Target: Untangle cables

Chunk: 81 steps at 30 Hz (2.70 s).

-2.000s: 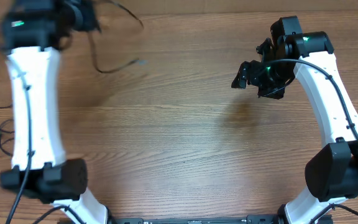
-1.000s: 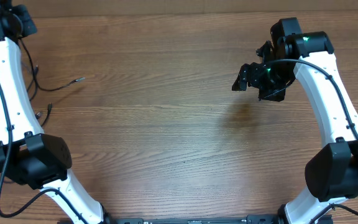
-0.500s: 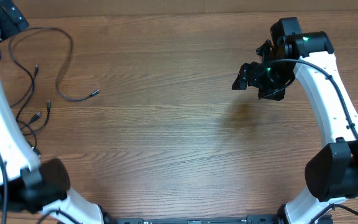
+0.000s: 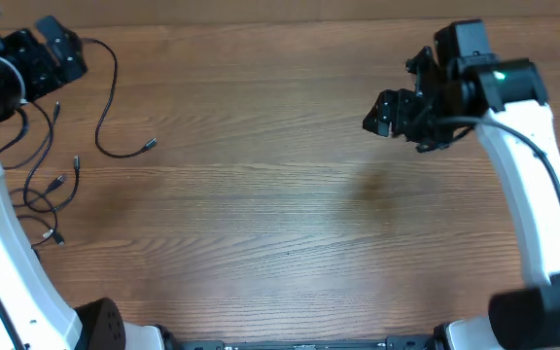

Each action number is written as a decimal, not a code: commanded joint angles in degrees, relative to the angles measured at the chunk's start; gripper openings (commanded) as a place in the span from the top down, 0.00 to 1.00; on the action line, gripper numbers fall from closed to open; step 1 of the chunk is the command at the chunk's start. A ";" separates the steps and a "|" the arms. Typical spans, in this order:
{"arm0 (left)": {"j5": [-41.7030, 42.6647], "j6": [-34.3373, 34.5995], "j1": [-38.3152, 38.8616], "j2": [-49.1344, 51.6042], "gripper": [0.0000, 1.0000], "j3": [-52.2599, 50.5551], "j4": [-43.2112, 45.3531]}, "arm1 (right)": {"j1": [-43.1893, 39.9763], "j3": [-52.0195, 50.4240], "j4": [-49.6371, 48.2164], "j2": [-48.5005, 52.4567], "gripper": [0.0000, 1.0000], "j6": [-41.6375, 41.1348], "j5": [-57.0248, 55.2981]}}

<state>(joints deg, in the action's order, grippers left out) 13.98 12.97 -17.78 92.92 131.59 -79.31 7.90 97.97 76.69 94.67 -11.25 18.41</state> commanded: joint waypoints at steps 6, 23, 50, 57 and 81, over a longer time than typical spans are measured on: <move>2.67 -8.26 8.48 -2.49 0.00 0.07 -2.62 | 0.13 0.42 1.51 -12.24 0.18 0.92 -1.11; 3.56 -10.45 16.04 -3.78 0.00 0.02 -7.89 | 0.13 0.39 2.29 -27.91 0.00 0.90 -20.26; 3.45 -10.43 15.98 -3.67 0.00 0.02 -7.89 | 0.13 0.39 2.34 -27.15 0.00 0.85 -14.75; 3.45 -10.43 15.98 -3.67 0.00 0.02 -7.87 | 0.13 0.39 3.63 -27.15 0.00 0.87 -14.27; 3.45 -10.43 15.93 -3.67 0.00 0.02 -7.87 | -0.28 -2.23 -5.86 -30.36 0.00 0.92 -19.06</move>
<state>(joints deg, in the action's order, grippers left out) 17.41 3.84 -1.96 89.03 131.59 -87.26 7.92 97.43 75.55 67.16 -10.46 1.39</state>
